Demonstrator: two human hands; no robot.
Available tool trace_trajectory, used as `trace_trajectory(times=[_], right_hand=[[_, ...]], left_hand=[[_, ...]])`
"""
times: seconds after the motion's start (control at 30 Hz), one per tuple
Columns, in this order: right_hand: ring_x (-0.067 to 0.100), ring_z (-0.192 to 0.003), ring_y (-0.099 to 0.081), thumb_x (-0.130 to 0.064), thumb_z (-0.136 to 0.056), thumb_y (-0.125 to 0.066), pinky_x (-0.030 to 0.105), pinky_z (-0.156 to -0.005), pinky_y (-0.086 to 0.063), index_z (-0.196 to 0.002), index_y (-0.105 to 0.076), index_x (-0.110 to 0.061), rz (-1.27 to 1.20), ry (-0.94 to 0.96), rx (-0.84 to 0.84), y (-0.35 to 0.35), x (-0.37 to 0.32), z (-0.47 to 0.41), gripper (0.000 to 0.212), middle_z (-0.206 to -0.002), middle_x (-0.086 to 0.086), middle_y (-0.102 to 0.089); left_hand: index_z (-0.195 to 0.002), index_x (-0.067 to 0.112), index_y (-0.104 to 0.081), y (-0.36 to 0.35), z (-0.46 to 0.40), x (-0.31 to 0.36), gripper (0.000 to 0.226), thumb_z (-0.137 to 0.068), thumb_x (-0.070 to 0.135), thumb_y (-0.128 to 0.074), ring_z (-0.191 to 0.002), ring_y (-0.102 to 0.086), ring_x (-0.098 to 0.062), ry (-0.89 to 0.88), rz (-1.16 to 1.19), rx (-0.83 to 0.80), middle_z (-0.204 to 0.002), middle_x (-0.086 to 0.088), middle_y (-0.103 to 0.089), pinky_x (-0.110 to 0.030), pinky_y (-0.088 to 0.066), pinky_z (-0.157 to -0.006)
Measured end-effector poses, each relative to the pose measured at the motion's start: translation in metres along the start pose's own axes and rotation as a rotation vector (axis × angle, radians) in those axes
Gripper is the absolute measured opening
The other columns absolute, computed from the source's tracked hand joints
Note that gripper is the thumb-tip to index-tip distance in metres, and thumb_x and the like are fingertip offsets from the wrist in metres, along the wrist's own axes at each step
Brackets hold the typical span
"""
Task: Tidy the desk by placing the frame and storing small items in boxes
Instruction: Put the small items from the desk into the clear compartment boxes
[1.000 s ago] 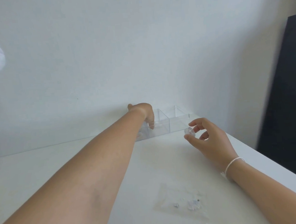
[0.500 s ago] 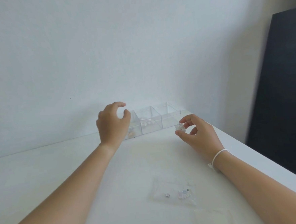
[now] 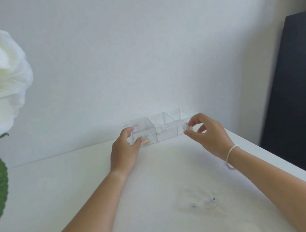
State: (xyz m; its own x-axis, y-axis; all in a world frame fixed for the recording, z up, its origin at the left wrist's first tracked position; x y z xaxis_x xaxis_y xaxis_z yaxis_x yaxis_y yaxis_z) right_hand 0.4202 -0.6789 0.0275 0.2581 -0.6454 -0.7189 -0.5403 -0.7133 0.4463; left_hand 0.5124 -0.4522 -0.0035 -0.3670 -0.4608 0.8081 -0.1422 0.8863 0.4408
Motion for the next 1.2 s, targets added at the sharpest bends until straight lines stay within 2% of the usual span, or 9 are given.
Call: trace_trajectory(times=[0.17, 0.37, 0.53, 0.6, 0.7, 0.8, 0.87, 1.03, 1.2], right_hand=[[-0.009, -0.06, -0.05, -0.023, -0.075, -0.066, 0.003, -0.054, -0.036, -0.074, -0.054, -0.032, 0.001, -0.006, -0.084, -0.028, -0.017, -0.049, 0.015, -0.081, -0.02, -0.057], [0.02, -0.089, -0.056, -0.023, -0.075, -0.065, 0.033, -0.081, -0.044, -0.08, -0.058, -0.02, 0.443, -0.055, -0.378, -0.067, -0.026, -0.094, 0.009, -0.09, -0.003, -0.058], [0.02, -0.07, -0.053, -0.029, -0.078, -0.066, 0.023, -0.053, -0.037, -0.082, -0.061, -0.011, 0.767, -0.136, -0.722, -0.08, -0.027, -0.104, 0.019, -0.068, -0.004, -0.054], [0.019, -0.079, -0.058, -0.035, -0.076, -0.066, 0.025, -0.061, -0.044, -0.075, -0.062, -0.017, 0.899, -0.199, -0.841, -0.086, -0.024, -0.108, 0.019, -0.081, -0.007, -0.062], [0.02, -0.104, -0.062, -0.042, -0.072, -0.07, 0.036, -0.087, -0.048, -0.092, -0.068, -0.021, 1.07, -0.324, -0.947, -0.093, -0.022, -0.115, 0.029, -0.109, -0.007, -0.067], [0.018, -0.104, -0.062, -0.042, -0.069, -0.073, 0.032, -0.072, -0.047, -0.081, -0.071, -0.024, 1.138, -0.378, -1.037, -0.1, -0.022, -0.115, 0.022, -0.104, -0.011, -0.068], [0.018, -0.099, -0.062, -0.042, -0.07, -0.072, 0.033, -0.074, -0.046, -0.073, -0.07, -0.026, 1.129, -0.391, -1.08, -0.105, -0.019, -0.11, 0.016, -0.099, -0.012, -0.068], [0.02, -0.09, -0.059, -0.048, -0.078, -0.061, 0.033, -0.081, -0.042, -0.071, -0.064, -0.025, 1.025, -0.311, -1.06, -0.106, -0.015, -0.106, 0.024, -0.101, -0.007, -0.066], [0.022, -0.078, -0.054, -0.042, -0.081, -0.057, 0.029, -0.06, -0.039, -0.062, -0.054, -0.022, 0.734, 0.087, -0.537, -0.066, -0.058, -0.091, 0.028, -0.078, -0.001, -0.061]], left_hand=[[-0.113, 0.036, -0.052, -0.002, -0.005, -0.004, 0.032, -0.083, 0.032, -0.062, -0.102, -0.06, -0.025, -0.012, -0.001, 0.007, -0.125, 0.0, -0.058, -0.027, -0.038, -0.076], [-0.111, 0.037, -0.051, -0.002, -0.007, -0.008, 0.031, -0.081, 0.033, -0.061, -0.097, -0.06, -0.024, 0.001, 0.011, 0.016, -0.123, 0.004, -0.059, -0.026, -0.037, -0.073], [-0.108, 0.041, -0.05, -0.002, -0.008, -0.009, 0.03, -0.081, 0.034, -0.061, -0.092, -0.059, -0.02, 0.016, 0.034, 0.01, -0.121, 0.007, -0.058, -0.026, -0.038, -0.068], [-0.109, 0.04, -0.05, -0.003, -0.008, -0.01, 0.031, -0.081, 0.033, -0.06, -0.091, -0.058, -0.019, 0.02, 0.033, 0.008, -0.122, 0.007, -0.058, -0.026, -0.038, -0.07], [-0.11, 0.04, -0.05, -0.004, -0.007, -0.011, 0.031, -0.082, 0.033, -0.059, -0.094, -0.057, -0.02, 0.023, 0.028, 0.001, -0.122, 0.008, -0.058, -0.026, -0.036, -0.071], [-0.112, 0.038, -0.05, -0.004, -0.007, -0.01, 0.032, -0.082, 0.033, -0.06, -0.099, -0.058, -0.021, 0.022, 0.03, 0.004, -0.121, 0.008, -0.058, -0.026, -0.037, -0.074], [-0.111, 0.039, -0.05, -0.004, -0.007, -0.009, 0.031, -0.081, 0.033, -0.06, -0.095, -0.057, -0.019, 0.016, 0.034, 0.008, -0.12, 0.008, -0.058, -0.026, -0.037, -0.074], [-0.109, 0.041, -0.05, -0.004, -0.009, -0.012, 0.03, -0.081, 0.034, -0.059, -0.088, -0.054, -0.016, 0.01, 0.047, -0.001, -0.118, 0.009, -0.058, -0.026, -0.037, -0.072], [-0.107, 0.041, -0.05, -0.003, -0.007, -0.01, 0.029, -0.081, 0.033, -0.06, -0.09, -0.055, -0.019, 0.002, 0.046, -0.008, -0.119, 0.006, -0.06, -0.027, -0.038, -0.074]])
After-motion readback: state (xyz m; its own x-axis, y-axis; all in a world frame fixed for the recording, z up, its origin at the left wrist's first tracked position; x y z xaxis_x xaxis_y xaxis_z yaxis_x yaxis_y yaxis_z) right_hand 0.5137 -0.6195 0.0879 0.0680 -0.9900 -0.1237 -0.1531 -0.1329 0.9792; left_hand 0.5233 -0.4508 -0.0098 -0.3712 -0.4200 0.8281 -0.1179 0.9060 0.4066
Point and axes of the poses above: each hand's wrist, its own z-axis away from the middle knuckle, its own y-axis out of the back of the hand, x = y × z, the point moved 6 cm from there along -z, towards the middle knuckle
